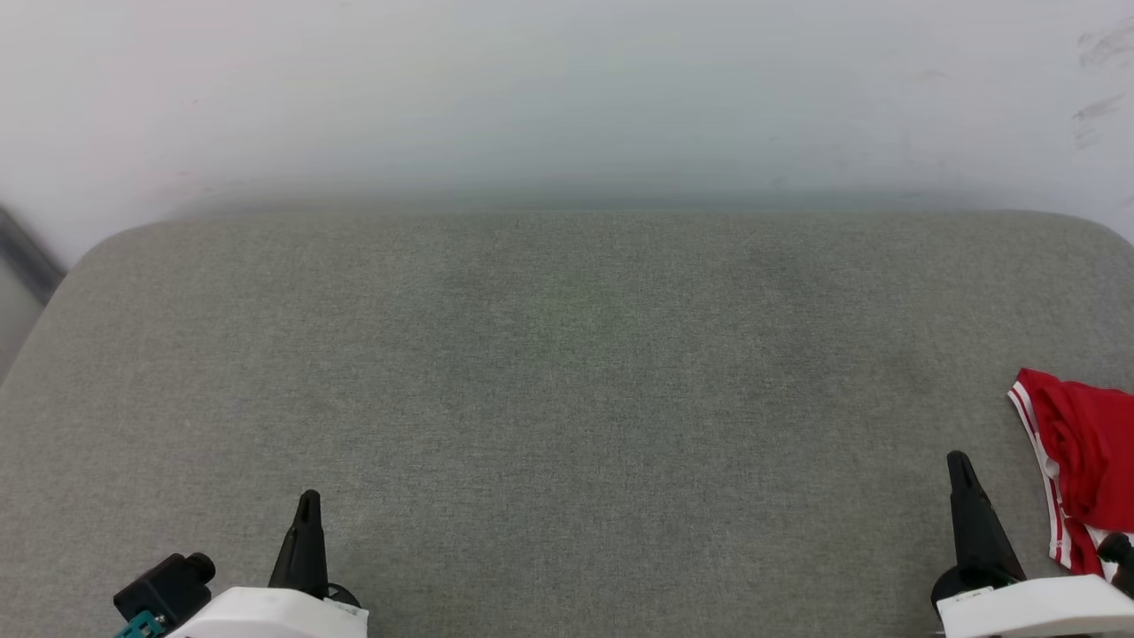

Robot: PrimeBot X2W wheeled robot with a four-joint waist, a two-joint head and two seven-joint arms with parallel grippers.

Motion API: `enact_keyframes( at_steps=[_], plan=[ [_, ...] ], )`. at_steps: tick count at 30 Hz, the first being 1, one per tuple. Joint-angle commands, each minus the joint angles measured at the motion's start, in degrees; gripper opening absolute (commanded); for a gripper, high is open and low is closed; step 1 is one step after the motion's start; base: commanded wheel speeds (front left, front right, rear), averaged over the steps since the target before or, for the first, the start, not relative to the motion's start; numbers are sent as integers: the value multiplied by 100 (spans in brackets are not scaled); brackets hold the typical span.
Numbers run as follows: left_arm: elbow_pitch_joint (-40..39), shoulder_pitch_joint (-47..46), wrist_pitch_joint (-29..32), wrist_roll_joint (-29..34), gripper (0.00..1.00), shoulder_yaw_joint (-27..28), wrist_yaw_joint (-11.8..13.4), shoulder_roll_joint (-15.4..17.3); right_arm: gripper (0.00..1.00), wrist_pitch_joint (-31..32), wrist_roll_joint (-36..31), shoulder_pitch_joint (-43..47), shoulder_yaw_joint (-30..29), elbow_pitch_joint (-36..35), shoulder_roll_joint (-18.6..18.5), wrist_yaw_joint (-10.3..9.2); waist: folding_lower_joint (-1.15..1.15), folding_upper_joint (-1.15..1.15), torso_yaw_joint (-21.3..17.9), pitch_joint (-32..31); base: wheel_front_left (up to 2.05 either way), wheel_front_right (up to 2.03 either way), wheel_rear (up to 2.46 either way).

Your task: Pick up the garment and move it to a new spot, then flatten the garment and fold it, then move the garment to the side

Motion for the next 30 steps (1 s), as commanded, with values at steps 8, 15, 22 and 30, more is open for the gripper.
enact_keyframes(
  at_steps=[8, 15, 22, 30],
  plan=[
    [31, -239, 176, -770, 0, 87, -102, 5, 0, 157, 751, -276, -13, 54, -71, 1, 0, 0, -3, 1, 0, 0, 0],
    [90, -325, 302, -1297, 0, 137, -155, 4, 0, 280, 1246, -371, -28, 139, -77, 1, 0, 0, -5, 2, 0, 0, 0],
    [143, -416, 420, -1787, 0, 181, -211, 4, 0, 394, 1707, -465, -45, 215, -79, 0, 0, 0, -8, 3, 0, 0, 0],
    [201, -503, 548, -2309, 0, 228, -267, 3, 0, 521, 2196, -553, -66, 300, -79, 0, 0, 0, -10, 4, 0, 0, 0]
  ],
)
